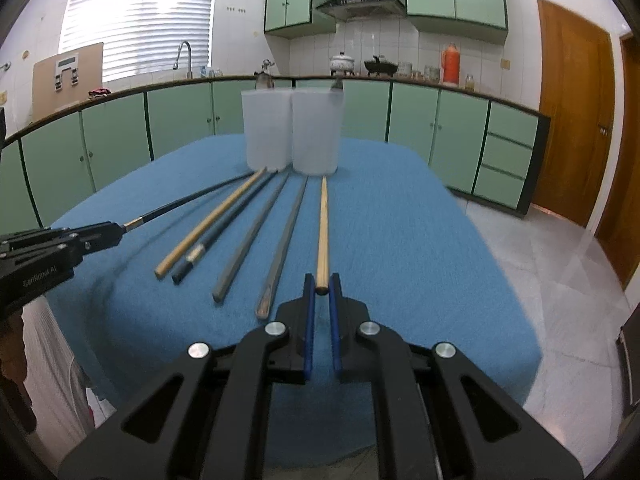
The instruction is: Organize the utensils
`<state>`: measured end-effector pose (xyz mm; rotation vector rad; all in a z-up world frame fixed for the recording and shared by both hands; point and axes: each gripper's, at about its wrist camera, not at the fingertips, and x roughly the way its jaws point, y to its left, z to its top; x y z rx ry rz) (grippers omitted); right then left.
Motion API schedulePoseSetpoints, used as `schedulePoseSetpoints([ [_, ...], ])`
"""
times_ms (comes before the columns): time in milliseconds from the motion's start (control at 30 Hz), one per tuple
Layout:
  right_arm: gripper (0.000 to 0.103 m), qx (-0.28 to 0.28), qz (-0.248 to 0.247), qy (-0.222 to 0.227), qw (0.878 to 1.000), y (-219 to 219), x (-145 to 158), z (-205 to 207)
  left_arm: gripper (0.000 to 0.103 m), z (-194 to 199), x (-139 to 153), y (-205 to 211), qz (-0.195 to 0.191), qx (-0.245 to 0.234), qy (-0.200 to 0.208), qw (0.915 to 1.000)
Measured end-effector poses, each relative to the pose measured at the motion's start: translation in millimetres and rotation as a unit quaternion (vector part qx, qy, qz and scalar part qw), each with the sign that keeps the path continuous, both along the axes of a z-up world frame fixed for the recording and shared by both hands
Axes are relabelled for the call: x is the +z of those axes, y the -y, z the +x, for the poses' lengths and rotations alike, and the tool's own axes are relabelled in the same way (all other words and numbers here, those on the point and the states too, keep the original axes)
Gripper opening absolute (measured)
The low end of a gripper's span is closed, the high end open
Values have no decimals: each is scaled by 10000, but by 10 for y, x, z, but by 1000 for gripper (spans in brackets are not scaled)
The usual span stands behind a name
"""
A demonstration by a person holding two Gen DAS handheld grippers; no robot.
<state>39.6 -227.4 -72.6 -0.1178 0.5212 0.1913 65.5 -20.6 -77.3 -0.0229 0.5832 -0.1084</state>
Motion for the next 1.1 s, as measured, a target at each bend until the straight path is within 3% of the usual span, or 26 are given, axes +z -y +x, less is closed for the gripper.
schedulePoseSetpoints([
  [433,6,207,-90,758,9969,114,821,32,6,-80,851,-36,141,-95,1049,9943],
  [767,6,478,181,818,9953,193,1436,351,6,151,1379,16,66,-402,1343,9901],
  [1100,6,834,319,618,9941,134,1856,735,6,500,1700,19,-47,-680,1308,9891],
])
